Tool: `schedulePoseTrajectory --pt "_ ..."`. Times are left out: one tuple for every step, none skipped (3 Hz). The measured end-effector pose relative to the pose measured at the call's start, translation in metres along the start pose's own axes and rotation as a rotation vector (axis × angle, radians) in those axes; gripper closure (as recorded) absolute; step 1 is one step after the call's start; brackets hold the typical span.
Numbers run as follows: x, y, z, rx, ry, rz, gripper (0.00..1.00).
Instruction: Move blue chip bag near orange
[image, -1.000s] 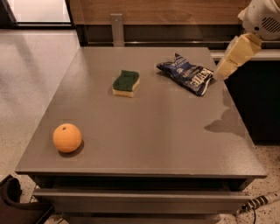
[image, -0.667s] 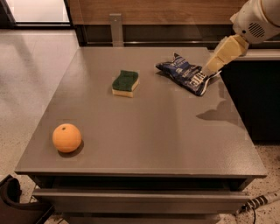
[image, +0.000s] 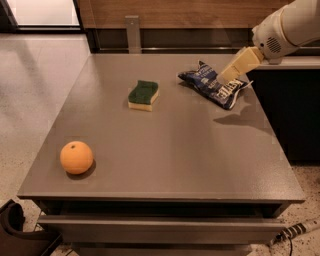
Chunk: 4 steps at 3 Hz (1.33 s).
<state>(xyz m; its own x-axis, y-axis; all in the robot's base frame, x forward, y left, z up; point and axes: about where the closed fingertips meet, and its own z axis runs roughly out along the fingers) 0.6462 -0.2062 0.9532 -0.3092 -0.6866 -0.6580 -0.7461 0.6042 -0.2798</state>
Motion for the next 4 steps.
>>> schedulePoseTrajectory --pt "-0.006 -0.012 0.049 -0.051 -0.053 0.043 0.00" --pt "-0.009 -0.015 0.086 -0.075 -0.099 0.085 0.00" --pt "0.004 -0.015 0.124 -0.096 -0.110 0.140 0.00" --pt "0.019 -0.011 0.158 -0.114 -0.115 0.181 0.03"
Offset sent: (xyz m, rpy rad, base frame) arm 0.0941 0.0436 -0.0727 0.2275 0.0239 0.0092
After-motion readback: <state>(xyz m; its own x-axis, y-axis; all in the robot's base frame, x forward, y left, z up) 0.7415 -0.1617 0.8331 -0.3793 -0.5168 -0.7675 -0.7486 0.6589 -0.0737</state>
